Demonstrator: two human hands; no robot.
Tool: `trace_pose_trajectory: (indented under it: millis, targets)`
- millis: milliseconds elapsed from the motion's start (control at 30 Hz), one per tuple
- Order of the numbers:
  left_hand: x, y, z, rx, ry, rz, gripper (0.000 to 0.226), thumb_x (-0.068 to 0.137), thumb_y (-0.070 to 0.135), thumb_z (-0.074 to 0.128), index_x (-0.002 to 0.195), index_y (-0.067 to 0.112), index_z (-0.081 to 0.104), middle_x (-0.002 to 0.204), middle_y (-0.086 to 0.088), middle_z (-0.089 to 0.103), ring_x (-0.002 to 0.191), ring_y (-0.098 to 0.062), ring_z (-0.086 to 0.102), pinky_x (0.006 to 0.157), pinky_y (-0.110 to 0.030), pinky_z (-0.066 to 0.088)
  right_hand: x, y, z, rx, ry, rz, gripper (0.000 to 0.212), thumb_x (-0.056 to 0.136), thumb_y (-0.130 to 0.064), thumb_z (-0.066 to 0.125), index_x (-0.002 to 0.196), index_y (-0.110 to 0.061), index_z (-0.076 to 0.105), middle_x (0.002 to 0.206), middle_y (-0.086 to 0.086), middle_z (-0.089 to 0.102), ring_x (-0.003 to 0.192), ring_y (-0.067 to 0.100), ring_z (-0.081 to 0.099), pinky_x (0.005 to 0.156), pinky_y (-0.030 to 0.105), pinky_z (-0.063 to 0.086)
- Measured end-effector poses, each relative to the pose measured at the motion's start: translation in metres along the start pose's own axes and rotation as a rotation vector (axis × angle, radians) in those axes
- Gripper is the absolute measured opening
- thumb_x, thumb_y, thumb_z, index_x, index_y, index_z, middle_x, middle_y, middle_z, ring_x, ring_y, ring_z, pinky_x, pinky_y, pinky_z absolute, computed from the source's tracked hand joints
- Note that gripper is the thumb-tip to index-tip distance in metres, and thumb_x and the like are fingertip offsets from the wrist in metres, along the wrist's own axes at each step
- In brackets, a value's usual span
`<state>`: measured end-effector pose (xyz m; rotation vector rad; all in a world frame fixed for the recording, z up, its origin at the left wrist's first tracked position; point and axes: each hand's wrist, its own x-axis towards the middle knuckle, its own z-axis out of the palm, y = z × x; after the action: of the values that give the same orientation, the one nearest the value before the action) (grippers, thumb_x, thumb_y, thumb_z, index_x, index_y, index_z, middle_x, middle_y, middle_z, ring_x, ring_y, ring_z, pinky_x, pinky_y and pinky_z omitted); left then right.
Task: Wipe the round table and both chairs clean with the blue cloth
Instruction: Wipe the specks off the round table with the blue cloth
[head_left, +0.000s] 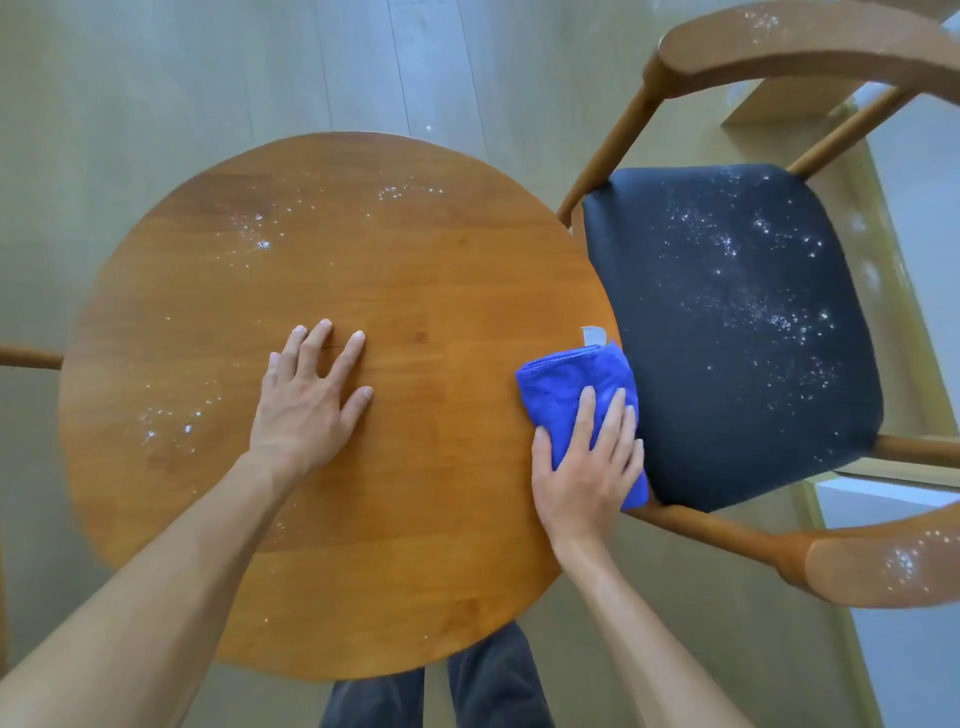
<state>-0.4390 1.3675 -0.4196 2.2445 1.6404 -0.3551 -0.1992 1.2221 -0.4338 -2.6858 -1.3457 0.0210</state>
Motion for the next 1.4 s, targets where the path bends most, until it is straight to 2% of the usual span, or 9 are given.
trace_pose_trajectory:
  millis: [133, 233, 333, 433, 567, 800, 1000, 1200, 1400]
  targets:
    - [-0.002, 0.001, -0.001, 0.011, -0.007, 0.002, 0.063, 0.097, 0.052, 0.032, 0.153, 0.034, 0.009, 0.161, -0.005, 0.002, 0.148, -0.027, -0.003, 0.120, -0.045, 0.006, -0.125, -0.036, -0.002, 0.041, -0.108, -0.201, 0.062, 0.091, -0.049, 0.049, 0.143, -0.015, 0.045, 0.152, 0.019, 0.033, 0.140, 0.037, 0.031, 0.110, 0.056, 0.029]
    - [-0.002, 0.002, -0.004, -0.007, -0.014, 0.011, 0.063, 0.097, 0.051, 0.033, 0.153, 0.033, 0.010, 0.161, -0.005, 0.002, 0.148, -0.027, -0.004, 0.120, -0.046, 0.006, -0.202, -0.057, 0.000, 0.063, -0.182, -0.584, 0.052, 0.091, -0.046, 0.040, 0.136, -0.023, 0.051, 0.146, 0.014, 0.045, 0.138, 0.033, 0.037, 0.102, 0.053, 0.039]
    - [-0.002, 0.000, -0.005, 0.020, -0.025, 0.021, 0.064, 0.097, 0.052, 0.031, 0.153, 0.033, 0.007, 0.161, -0.004, 0.000, 0.148, -0.026, -0.005, 0.120, -0.045, 0.007, -0.199, -0.036, 0.003, 0.144, -0.249, -0.925, 0.046, 0.093, -0.037, 0.030, 0.133, -0.028, 0.051, 0.140, 0.006, 0.053, 0.135, 0.027, 0.044, 0.093, 0.044, 0.050]
    - [-0.002, -0.002, -0.004, 0.032, -0.019, 0.034, 0.064, 0.098, 0.053, 0.029, 0.153, 0.033, 0.005, 0.161, -0.005, -0.001, 0.148, -0.027, -0.005, 0.120, -0.045, 0.006, -0.145, 0.011, -0.003, 0.146, -0.267, -1.198, 0.049, 0.091, -0.038, 0.045, 0.139, -0.027, 0.047, 0.147, 0.007, 0.044, 0.138, 0.028, 0.038, 0.105, 0.046, 0.042]
    - [-0.002, -0.003, 0.002, 0.049, -0.009, 0.042, 0.063, 0.098, 0.053, 0.025, 0.153, 0.033, 0.001, 0.161, -0.005, -0.005, 0.148, -0.027, -0.008, 0.120, -0.045, 0.004, -0.028, 0.060, -0.013, 0.058, -0.194, -0.936, 0.063, 0.083, -0.045, 0.057, 0.140, -0.021, 0.044, 0.146, 0.015, 0.041, 0.138, 0.033, 0.034, 0.102, 0.055, 0.038]
    - [-0.002, -0.005, 0.008, 0.029, -0.013, 0.047, 0.063, 0.098, 0.053, 0.020, 0.152, 0.032, -0.006, 0.161, -0.004, -0.011, 0.147, -0.027, -0.015, 0.120, -0.046, 0.000, 0.087, -0.033, 0.009, 0.004, -0.044, 0.222, 0.065, 0.096, -0.046, 0.042, 0.149, -0.010, 0.030, 0.154, 0.022, 0.025, 0.140, 0.039, 0.028, 0.108, 0.058, 0.027]
    - [-0.002, -0.003, 0.003, 0.004, -0.033, 0.042, 0.064, 0.098, 0.052, 0.025, 0.151, 0.032, -0.005, 0.161, -0.003, -0.011, 0.148, -0.026, -0.014, 0.120, -0.044, 0.000, -0.005, -0.093, 0.013, 0.001, -0.076, -0.250, 0.065, 0.096, -0.049, 0.039, 0.149, -0.014, 0.030, 0.156, 0.019, 0.023, 0.144, 0.036, 0.021, 0.115, 0.055, 0.021]
    - [-0.003, -0.005, -0.001, 0.053, -0.048, 0.061, 0.064, 0.097, 0.055, 0.018, 0.143, 0.033, -0.021, 0.160, -0.004, -0.016, 0.147, -0.028, -0.016, 0.120, -0.044, 0.002, -0.085, 0.015, 0.003, 0.074, -0.202, -0.876, 0.063, 0.085, -0.047, 0.055, 0.143, -0.023, 0.044, 0.150, 0.013, 0.039, 0.141, 0.032, 0.033, 0.100, 0.055, 0.038]
    - [-0.005, -0.006, 0.003, 0.044, -0.009, 0.058, 0.065, 0.087, 0.056, -0.015, 0.147, 0.033, -0.012, 0.156, -0.003, -0.021, 0.145, -0.026, -0.018, 0.118, -0.044, -0.003, 0.040, 0.023, 0.002, 0.012, -0.107, -0.470, 0.057, 0.088, -0.046, 0.049, 0.139, -0.019, 0.046, 0.150, 0.017, 0.036, 0.135, 0.036, 0.039, 0.105, 0.055, 0.035]
